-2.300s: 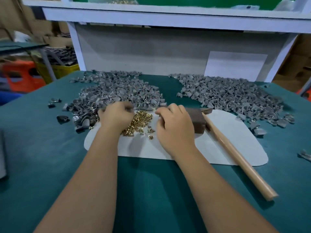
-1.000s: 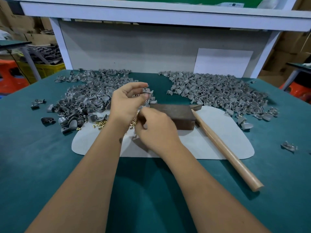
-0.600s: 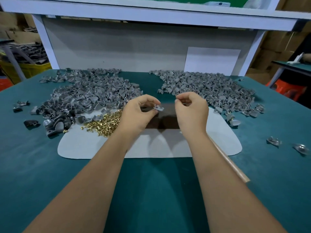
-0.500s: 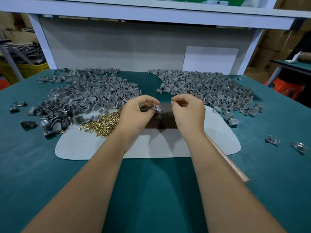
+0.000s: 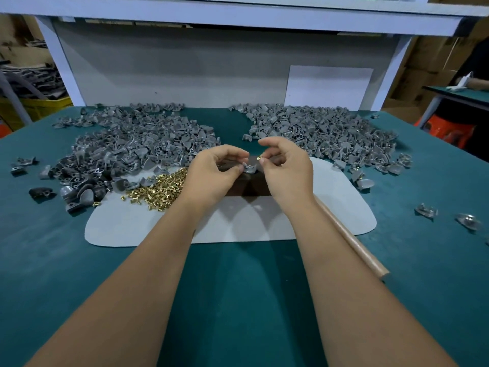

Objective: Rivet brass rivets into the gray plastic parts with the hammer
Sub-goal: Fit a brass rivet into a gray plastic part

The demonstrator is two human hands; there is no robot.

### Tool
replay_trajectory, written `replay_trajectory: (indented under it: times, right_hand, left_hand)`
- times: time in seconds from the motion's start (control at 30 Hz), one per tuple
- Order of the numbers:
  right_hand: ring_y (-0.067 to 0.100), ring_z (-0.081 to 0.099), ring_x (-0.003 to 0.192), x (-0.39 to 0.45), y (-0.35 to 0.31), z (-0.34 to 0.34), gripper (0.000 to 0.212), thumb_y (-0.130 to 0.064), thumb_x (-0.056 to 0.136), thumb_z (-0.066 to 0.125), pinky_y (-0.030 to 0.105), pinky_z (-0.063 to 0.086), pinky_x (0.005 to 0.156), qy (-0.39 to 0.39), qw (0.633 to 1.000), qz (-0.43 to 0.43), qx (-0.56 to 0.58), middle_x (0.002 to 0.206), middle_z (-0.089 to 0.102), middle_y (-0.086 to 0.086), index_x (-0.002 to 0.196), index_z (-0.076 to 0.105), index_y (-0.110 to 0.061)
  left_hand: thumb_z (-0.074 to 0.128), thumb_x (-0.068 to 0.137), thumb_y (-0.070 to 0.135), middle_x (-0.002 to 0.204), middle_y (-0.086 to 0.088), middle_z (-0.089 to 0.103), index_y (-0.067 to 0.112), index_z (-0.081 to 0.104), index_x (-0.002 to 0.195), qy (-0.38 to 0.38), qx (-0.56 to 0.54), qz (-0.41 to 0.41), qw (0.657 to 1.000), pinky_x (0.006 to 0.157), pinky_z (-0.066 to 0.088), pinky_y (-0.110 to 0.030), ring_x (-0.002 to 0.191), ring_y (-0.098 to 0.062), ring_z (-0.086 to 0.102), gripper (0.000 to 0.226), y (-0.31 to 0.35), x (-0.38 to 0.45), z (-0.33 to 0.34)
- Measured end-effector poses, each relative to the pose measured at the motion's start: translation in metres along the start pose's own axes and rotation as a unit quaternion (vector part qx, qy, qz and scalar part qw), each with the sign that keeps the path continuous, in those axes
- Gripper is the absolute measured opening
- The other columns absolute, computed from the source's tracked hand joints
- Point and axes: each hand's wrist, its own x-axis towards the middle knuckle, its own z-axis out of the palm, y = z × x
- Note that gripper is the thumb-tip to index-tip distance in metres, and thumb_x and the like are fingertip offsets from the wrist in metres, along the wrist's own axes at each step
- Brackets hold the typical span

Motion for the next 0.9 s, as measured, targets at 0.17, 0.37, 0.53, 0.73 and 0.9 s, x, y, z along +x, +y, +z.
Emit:
replay_trajectory:
  times: [0.17,0.37,0.53,0.73,0.9]
  right_hand:
    - [0.0,0.056,0.07,-0.001,-0.001,0.0,0.038,-0.003,0.081,0.064,0.016,0.045,0.066,0.003,1.0,-0.004,0.011,0.075,0.063,-0.016,0.098,0.064,-0.038]
    - [0.003,0.062,0.074,-0.002,-0.005,0.002,0.034,-0.002,0.082,0.066,0.014,0.046,0.067,-0.012,0.999,-0.016,0.032,0.079,0.067,-0.011,0.104,0.068,-0.026]
    - [0.003,0.063,0.077,-0.004,-0.009,0.002,0.032,-0.001,0.081,0.067,0.015,0.048,0.07,-0.018,0.999,-0.023,0.036,0.08,0.068,-0.01,0.106,0.069,-0.022]
    - [-0.003,0.06,0.069,-0.003,-0.007,0.003,0.019,-0.011,0.082,0.069,0.013,0.047,0.067,-0.003,1.0,-0.008,0.014,0.069,0.064,-0.019,0.077,0.07,-0.029]
    - [-0.003,0.056,0.064,-0.001,-0.003,0.001,0.021,-0.014,0.082,0.066,0.016,0.045,0.064,0.043,0.999,0.014,0.013,0.065,0.062,-0.017,0.069,0.062,-0.031]
  left_hand:
    - [0.072,0.085,0.013,0.088,0.019,0.071,0.035,0.072,0.089,0.038,0.052,0.0,0.998,0.085,0.05,-0.018,0.084,0.008,0.065,0.022,0.001,0.003,-0.003]
    - [0.074,0.084,0.009,0.09,0.013,0.07,0.034,0.07,0.085,0.028,0.05,0.038,0.998,0.088,0.049,-0.019,0.09,0.001,0.065,0.025,0.007,0.002,0.002]
    - [0.073,0.084,0.005,0.096,0.004,0.069,0.031,0.07,0.082,0.037,0.06,0.034,0.997,0.079,0.036,0.003,0.097,0.011,0.058,0.027,0.008,0.001,0.004]
    - [0.071,0.086,0.006,0.098,0.005,0.072,0.029,0.073,0.089,0.031,0.05,0.026,0.998,0.094,0.046,-0.013,0.107,-0.001,0.062,0.024,0.011,0.0,0.002]
    - [0.064,0.087,0.026,0.091,0.015,0.071,0.028,0.075,0.094,0.057,0.177,0.047,0.981,0.094,0.05,-0.038,0.096,-0.009,0.063,0.013,0.012,-0.003,0.001]
